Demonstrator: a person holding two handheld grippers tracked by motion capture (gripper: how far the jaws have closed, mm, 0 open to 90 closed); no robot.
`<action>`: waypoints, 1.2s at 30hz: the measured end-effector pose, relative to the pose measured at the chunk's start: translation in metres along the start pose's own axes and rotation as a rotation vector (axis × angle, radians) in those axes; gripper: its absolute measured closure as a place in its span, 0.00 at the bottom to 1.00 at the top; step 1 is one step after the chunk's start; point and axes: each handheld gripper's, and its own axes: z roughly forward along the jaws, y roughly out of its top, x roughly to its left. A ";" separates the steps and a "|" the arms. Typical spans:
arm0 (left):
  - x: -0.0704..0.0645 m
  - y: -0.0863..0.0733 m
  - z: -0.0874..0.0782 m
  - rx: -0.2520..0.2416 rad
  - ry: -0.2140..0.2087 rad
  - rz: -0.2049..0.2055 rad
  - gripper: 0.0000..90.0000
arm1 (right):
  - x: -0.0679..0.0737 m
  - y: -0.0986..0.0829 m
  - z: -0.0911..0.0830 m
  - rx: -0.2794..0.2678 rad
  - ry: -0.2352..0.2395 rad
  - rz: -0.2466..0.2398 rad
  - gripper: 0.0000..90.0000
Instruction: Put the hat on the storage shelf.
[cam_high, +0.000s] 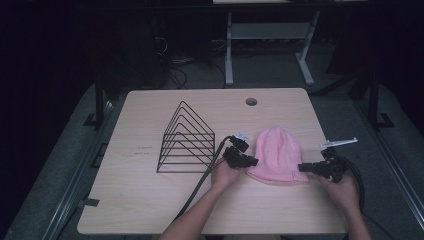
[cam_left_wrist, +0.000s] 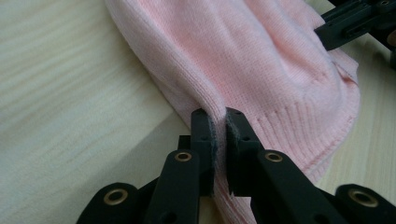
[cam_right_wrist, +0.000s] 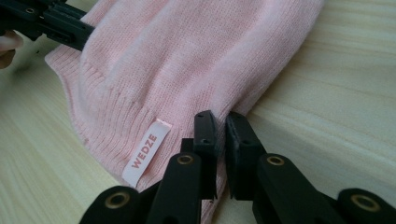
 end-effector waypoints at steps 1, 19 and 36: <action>0.000 0.000 0.000 0.000 0.000 0.000 0.92 | 0.000 0.000 -0.002 -0.003 0.006 0.000 0.93; -0.025 0.021 -0.071 -0.175 -0.023 0.118 0.93 | 0.024 0.000 -0.050 -0.182 0.138 -0.067 0.95; -0.048 0.037 -0.163 -0.299 0.018 0.251 0.93 | 0.064 0.029 -0.077 -0.331 0.284 -0.176 0.95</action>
